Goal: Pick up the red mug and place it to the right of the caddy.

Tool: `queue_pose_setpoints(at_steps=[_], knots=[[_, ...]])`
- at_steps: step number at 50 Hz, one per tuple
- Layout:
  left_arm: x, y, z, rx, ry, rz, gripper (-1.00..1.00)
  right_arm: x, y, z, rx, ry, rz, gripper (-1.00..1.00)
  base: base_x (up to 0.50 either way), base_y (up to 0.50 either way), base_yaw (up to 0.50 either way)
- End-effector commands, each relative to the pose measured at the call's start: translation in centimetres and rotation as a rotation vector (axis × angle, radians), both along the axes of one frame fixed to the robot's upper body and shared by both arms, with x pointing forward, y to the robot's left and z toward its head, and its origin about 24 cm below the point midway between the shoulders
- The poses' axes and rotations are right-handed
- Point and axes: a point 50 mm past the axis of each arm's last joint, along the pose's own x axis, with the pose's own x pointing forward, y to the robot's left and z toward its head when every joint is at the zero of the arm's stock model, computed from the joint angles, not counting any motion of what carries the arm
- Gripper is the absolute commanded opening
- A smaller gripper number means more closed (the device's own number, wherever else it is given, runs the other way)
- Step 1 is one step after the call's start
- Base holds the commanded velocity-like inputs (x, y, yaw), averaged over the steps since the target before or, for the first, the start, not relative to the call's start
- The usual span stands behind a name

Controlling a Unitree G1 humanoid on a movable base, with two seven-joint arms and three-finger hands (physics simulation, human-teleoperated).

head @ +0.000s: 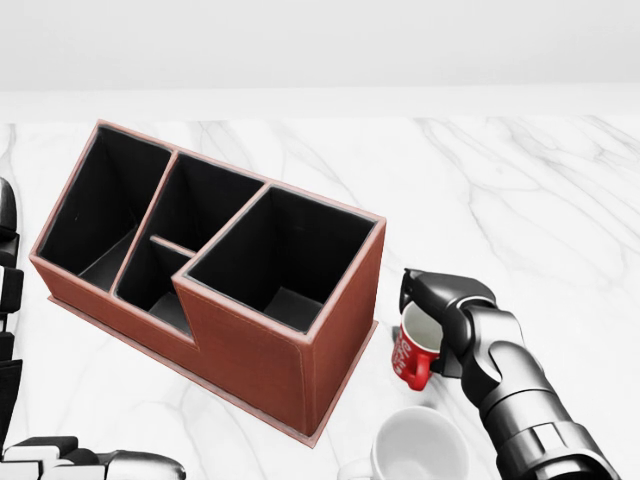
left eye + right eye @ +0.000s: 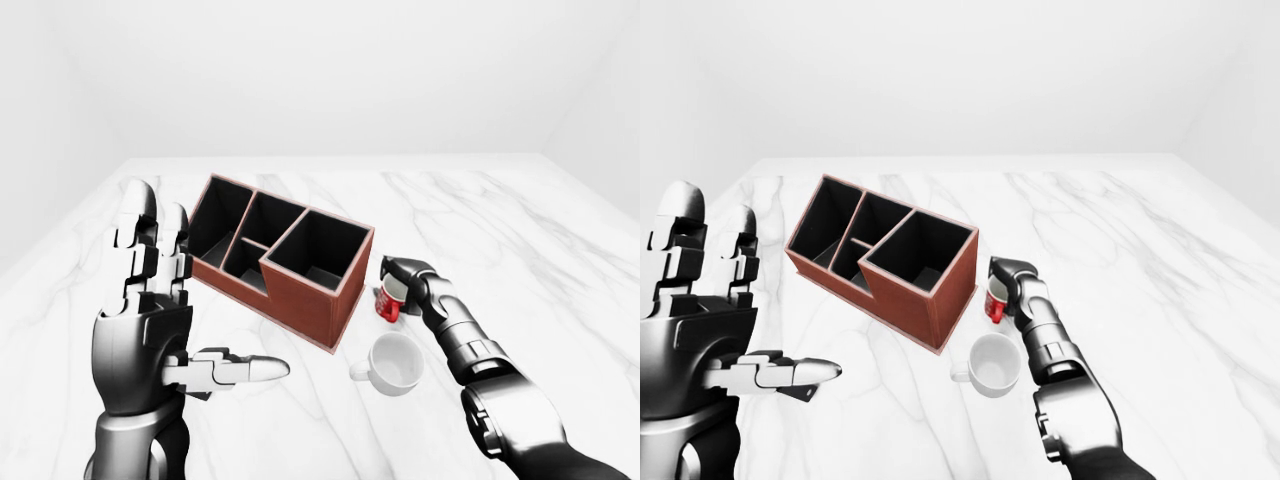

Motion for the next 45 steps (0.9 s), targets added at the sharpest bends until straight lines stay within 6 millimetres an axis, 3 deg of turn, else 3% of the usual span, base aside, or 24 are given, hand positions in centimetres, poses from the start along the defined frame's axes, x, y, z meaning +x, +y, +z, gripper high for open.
queue_pose_setpoints(at_steps=[1,13,16,17,18,39,45], knots=[[0.0,0.0,0.0,-0.001,0.001,0.001,1.00,0.0,-0.2,-0.1,-0.014,-0.011,-0.007,-1.00,0.00,0.00,0.00],[0.0,0.0,0.0,-0.001,0.001,-0.001,1.00,-0.2,-0.2,-0.7,-0.018,-0.002,-0.011,-1.00,0.00,0.00,0.00],[-0.1,0.0,0.1,-0.001,-0.004,-0.001,1.00,-0.2,-0.1,-0.8,-0.014,-0.001,-0.015,-0.48,0.00,0.00,0.00],[-0.1,0.0,0.1,-0.001,-0.005,-0.001,1.00,-0.2,-0.1,-0.8,-0.014,-0.002,-0.016,0.18,0.00,0.00,0.00],[0.0,0.0,0.0,-0.001,0.000,-0.001,1.00,-0.2,-0.1,-0.8,-0.014,-0.004,-0.015,1.00,0.00,0.00,0.00],[-0.1,-0.1,0.1,0.000,-0.005,-0.004,1.00,-0.1,-0.9,-0.5,-0.019,-0.008,-0.030,1.00,0.00,0.00,0.00],[0.0,-0.2,-0.1,0.001,0.005,-0.007,1.00,1.4,-2.0,2.3,0.012,-0.073,-0.073,1.00,0.00,0.00,0.00]])
